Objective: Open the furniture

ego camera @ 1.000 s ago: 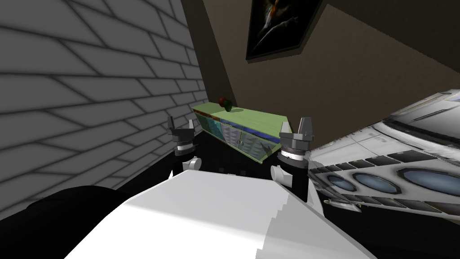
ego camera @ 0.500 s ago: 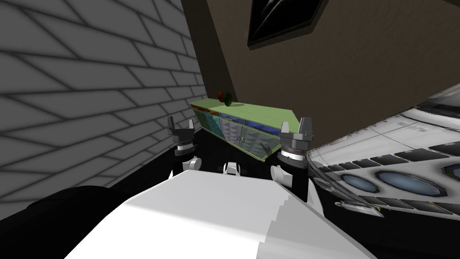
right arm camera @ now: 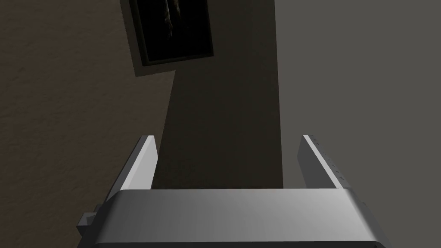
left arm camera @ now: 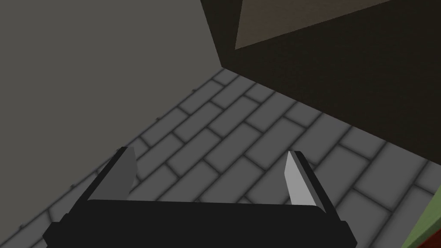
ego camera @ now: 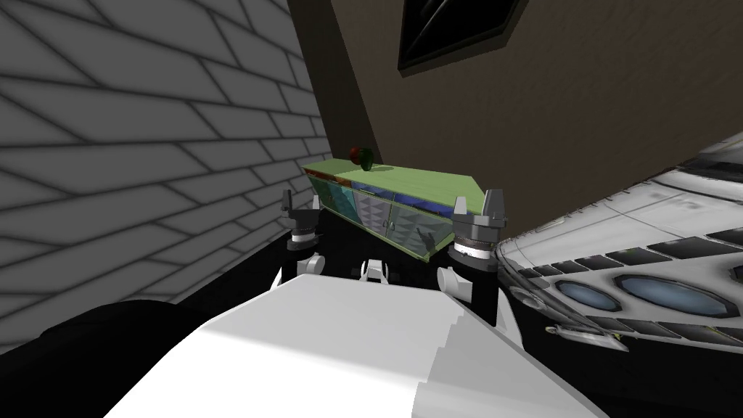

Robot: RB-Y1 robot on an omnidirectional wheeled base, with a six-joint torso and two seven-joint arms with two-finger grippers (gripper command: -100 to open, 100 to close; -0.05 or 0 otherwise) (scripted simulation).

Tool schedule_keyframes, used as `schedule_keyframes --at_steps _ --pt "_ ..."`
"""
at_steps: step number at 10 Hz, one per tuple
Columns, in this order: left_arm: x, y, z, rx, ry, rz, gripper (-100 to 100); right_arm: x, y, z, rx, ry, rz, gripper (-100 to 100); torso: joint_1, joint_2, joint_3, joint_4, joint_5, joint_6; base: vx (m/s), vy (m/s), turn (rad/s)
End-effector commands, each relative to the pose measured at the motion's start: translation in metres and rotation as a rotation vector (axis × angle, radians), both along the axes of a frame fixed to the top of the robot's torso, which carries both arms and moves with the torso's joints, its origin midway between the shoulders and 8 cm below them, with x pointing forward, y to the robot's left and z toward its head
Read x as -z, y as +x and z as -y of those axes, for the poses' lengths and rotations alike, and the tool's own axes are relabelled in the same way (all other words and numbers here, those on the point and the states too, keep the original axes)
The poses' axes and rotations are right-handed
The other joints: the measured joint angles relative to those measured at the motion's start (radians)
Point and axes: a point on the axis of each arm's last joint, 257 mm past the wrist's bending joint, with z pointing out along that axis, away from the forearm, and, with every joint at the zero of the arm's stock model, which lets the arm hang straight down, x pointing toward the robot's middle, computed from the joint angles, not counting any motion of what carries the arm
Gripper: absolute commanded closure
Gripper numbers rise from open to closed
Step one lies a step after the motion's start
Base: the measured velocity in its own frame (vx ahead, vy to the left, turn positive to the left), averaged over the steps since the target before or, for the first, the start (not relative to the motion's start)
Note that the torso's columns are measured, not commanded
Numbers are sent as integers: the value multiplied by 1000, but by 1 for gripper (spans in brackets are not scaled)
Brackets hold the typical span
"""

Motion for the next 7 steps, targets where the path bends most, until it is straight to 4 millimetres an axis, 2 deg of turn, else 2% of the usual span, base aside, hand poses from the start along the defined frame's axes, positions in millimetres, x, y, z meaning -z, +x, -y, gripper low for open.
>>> schedule_keyframes --at_steps 1,7 --pt "20 8 7 13 41 -17 -100 0 0 0 0 0 0 0 0 1 1 0 0 0 94 54 -61" --pt "61 23 20 21 96 -48 -100 0 0 0 0 0 0 0 -1 4 3 1 0 0 105 42 -68"
